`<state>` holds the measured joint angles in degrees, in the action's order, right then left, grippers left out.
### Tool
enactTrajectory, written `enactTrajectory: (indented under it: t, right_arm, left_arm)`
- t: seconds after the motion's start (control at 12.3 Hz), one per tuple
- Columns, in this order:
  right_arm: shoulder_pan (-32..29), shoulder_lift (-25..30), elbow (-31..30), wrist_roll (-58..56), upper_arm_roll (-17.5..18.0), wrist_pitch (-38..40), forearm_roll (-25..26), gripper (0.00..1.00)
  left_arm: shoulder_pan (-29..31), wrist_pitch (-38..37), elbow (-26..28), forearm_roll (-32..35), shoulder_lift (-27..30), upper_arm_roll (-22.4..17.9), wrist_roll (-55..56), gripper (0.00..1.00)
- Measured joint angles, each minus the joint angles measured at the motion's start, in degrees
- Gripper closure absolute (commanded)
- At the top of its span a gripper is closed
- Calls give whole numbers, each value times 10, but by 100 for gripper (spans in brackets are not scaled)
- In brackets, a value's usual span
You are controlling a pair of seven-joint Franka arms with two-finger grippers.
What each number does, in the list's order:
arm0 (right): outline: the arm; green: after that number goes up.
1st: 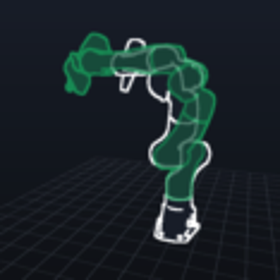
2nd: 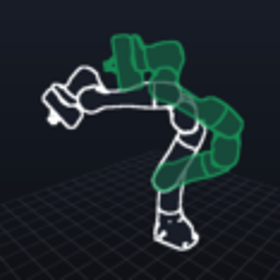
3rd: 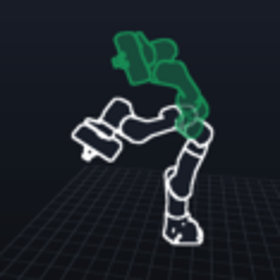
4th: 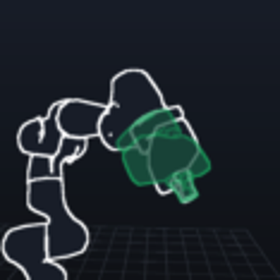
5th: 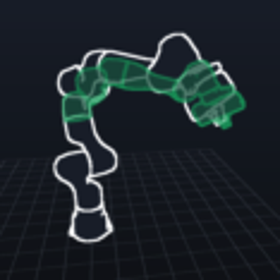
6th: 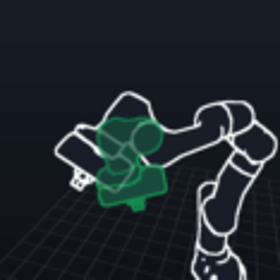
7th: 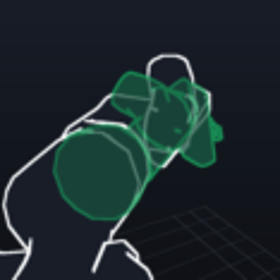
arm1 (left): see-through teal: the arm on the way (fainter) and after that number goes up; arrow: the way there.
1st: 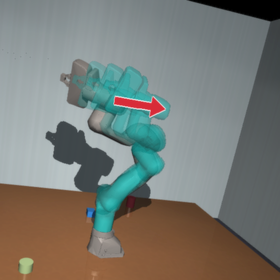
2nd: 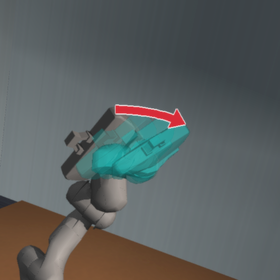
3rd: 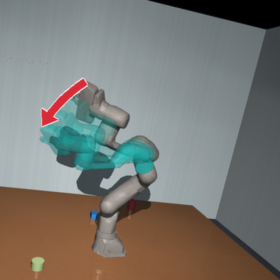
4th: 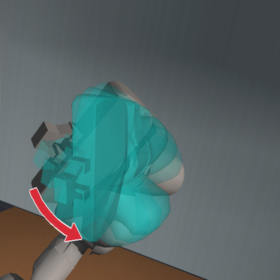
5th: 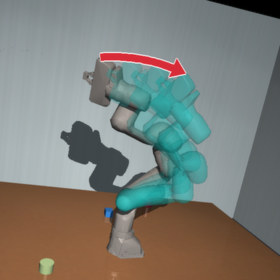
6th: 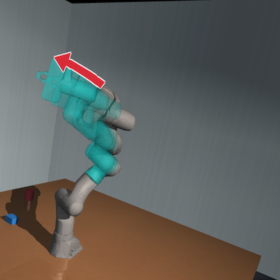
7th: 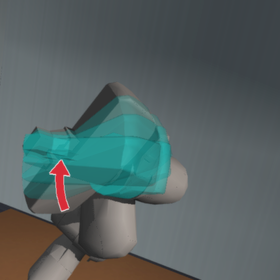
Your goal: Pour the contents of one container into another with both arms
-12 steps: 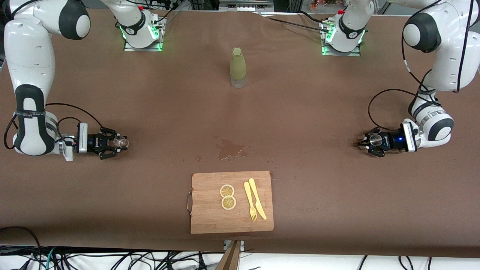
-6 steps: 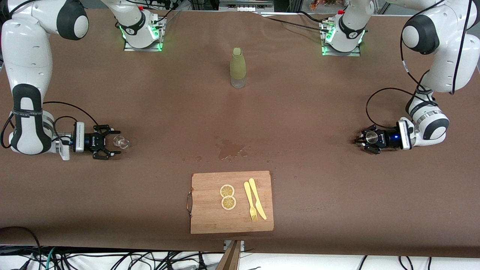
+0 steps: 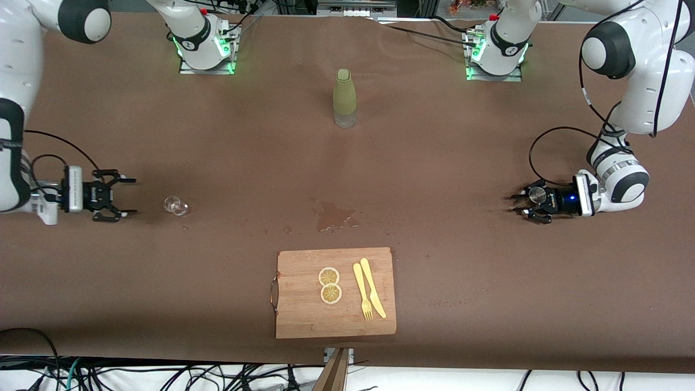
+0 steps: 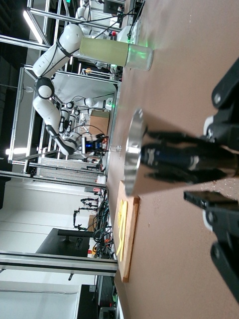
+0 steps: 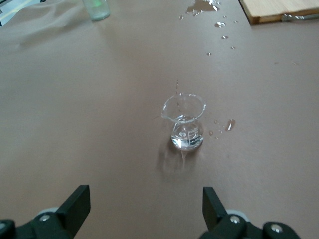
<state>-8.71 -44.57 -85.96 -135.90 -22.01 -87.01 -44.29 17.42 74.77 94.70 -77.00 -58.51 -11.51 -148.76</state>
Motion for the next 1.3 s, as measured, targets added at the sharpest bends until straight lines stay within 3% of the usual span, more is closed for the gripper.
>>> enactTrajectory:
  t: [0.4, 0.89, 1.13, 1.3]
  right_arm:
    - [47, 132, -11, 266, 5, -6, 109, 0]
    - [168, 254, -21, 599, 16, -27, 288, 0]
    - [178, 286, -23, 750, 93, -35, 399, 0]
    - [176, 300, -25, 837, 142, -35, 425, 0]
  left_arm:
    - [0, -8, -1, 7, 2, -1, -1, 0]
    - [10, -13, -16, 111, 66, -47, 53, 0]
    - [16, -14, -30, 119, 100, -61, 80, 0]
    - [16, -12, -40, 137, 116, -65, 113, 0]
